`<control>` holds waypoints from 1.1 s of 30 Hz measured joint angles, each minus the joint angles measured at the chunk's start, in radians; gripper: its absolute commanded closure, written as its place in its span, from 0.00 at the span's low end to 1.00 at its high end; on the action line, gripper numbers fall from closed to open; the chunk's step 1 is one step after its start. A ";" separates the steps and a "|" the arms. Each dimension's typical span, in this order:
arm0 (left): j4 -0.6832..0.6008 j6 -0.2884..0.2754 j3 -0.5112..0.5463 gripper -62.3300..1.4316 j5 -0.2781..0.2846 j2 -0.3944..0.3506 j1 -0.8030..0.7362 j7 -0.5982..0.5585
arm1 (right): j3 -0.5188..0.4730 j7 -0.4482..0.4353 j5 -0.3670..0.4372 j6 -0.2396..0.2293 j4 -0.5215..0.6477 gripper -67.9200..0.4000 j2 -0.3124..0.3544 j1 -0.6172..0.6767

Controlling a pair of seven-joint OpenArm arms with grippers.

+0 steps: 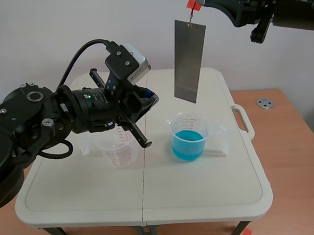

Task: Hold the metal plate by the orange handle, dip it into the blue solution, take it out and point at it, then put the plate back in the beaker on the left.
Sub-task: 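Raise the plate and point at it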

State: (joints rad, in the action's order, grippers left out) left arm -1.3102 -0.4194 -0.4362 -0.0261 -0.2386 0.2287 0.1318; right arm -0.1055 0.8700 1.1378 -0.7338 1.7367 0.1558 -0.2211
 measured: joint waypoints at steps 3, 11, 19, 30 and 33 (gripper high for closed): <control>-0.002 0.001 0.000 0.95 0.032 -0.008 -0.010 0.000 | 0.000 0.000 0.000 0.000 0.000 0.97 0.000 0.000; -0.210 0.006 0.101 0.95 0.061 -0.108 -0.211 0.002 | 0.000 0.000 0.000 0.000 0.000 0.97 0.000 0.000; -0.392 0.007 0.283 0.95 0.106 -0.206 -0.472 -0.022 | 0.000 0.000 0.000 0.000 0.000 0.97 0.000 0.000; -0.556 0.007 0.561 0.95 0.133 -0.235 -0.867 -0.103 | 0.001 -0.033 0.000 0.000 0.000 0.97 0.000 0.000; -0.578 0.007 0.615 0.95 0.133 -0.235 -0.974 -0.147 | 0.019 -0.035 0.000 0.000 0.000 0.97 0.000 0.000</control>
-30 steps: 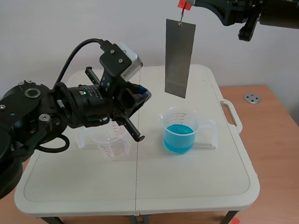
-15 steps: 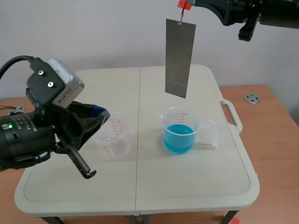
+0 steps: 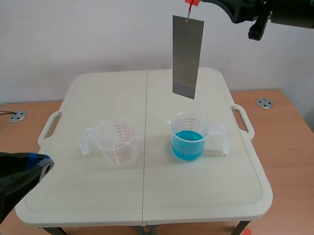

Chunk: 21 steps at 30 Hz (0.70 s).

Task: Hold the metal plate by the orange handle, dip it into the blue solution, take it out and point at it, then put the plate back in the beaker on the left.
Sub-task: 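Raise the plate and point at it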

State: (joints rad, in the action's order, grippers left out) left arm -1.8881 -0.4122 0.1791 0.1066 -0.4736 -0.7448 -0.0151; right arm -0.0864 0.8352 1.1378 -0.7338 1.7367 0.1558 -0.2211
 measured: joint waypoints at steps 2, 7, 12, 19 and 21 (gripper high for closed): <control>-0.010 0.000 0.031 0.95 0.000 0.000 -0.064 -0.028 | 0.020 -0.006 0.000 0.000 0.000 0.97 0.000 0.000; -0.015 0.000 0.093 0.95 0.000 0.000 -0.195 -0.077 | 0.066 -0.054 -0.026 0.000 0.000 0.97 0.000 0.000; -0.015 0.000 0.145 0.95 0.000 0.000 -0.296 -0.115 | 0.108 -0.107 -0.077 0.000 0.000 0.97 0.000 -0.006; -0.015 0.000 0.169 0.95 -0.001 0.006 -0.349 -0.121 | 0.198 -0.178 -0.153 0.001 0.000 0.97 0.000 -0.052; -0.015 0.000 0.169 0.95 -0.005 0.006 -0.347 -0.121 | 0.221 -0.212 -0.173 0.015 0.000 0.97 0.000 -0.062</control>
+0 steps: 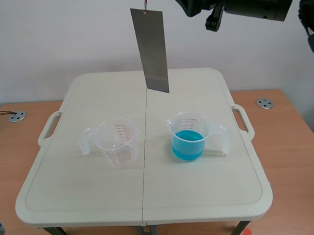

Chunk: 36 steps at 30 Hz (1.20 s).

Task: Hold the metal plate by the orange handle, dip it into the blue solution, take it out and point at it, then put the plate back in the beaker on the left.
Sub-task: 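Raise the plate and point at it, then put the plate into the left beaker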

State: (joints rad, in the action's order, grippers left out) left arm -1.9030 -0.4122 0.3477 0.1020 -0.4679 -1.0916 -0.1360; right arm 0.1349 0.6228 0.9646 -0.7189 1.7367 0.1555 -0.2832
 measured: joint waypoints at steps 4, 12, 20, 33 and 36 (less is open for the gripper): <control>0.000 0.000 0.000 0.95 0.000 0.000 0.006 0.000 | 0.047 -0.048 -0.059 0.032 0.000 0.97 0.000 -0.008; 0.000 0.000 0.000 0.95 0.000 0.000 0.006 0.000 | 0.122 -0.133 -0.160 0.045 -0.010 0.97 -0.020 -0.010; 0.000 0.000 0.000 0.95 0.000 0.000 0.006 0.008 | 0.161 -0.175 -0.268 0.045 -0.087 0.97 -0.095 -0.010; 0.000 -0.001 0.000 0.95 0.000 0.000 0.006 0.012 | 0.215 -0.267 -0.407 0.045 -0.222 0.97 -0.154 -0.016; 0.000 -0.001 0.000 0.95 0.000 0.000 0.006 0.012 | 0.234 -0.283 -0.419 0.045 -0.260 0.97 -0.162 -0.030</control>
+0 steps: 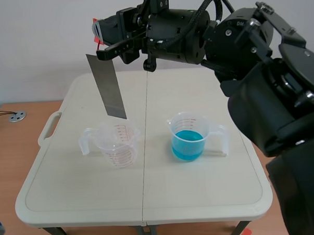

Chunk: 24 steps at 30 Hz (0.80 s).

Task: Hold the metal plate by the orange handle, dip it into the blue solution, take it out and point at it, then put the plate back in the beaker on the left.
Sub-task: 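Put the plate into the left beaker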

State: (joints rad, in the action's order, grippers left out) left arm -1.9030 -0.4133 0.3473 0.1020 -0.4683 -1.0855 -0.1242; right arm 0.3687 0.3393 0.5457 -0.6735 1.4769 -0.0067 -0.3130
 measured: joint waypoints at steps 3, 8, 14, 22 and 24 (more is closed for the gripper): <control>0.000 0.000 0.000 0.95 0.000 0.000 0.000 0.000 | 0.014 -0.008 0.000 0.000 -0.033 0.97 -0.002 -0.022; 0.000 0.000 0.000 0.95 0.000 0.000 0.000 0.000 | 0.019 -0.030 -0.003 0.000 -0.072 0.97 -0.002 -0.036; 0.000 0.000 0.000 0.95 0.000 0.000 0.000 0.000 | 0.050 -0.050 -0.038 0.000 -0.114 0.98 -0.002 -0.036; 0.000 -0.002 0.000 0.95 0.000 0.000 0.003 0.000 | 0.052 -0.062 -0.038 -0.004 -0.117 0.97 -0.002 -0.036; 0.000 -0.002 0.000 0.95 0.000 0.000 0.003 0.000 | 0.053 -0.061 -0.038 -0.004 -0.117 0.97 -0.002 -0.036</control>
State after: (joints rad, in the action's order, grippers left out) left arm -1.9030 -0.4152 0.3473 0.1020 -0.4683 -1.0828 -0.1242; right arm 0.4213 0.2779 0.5079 -0.6773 1.3602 -0.0082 -0.3489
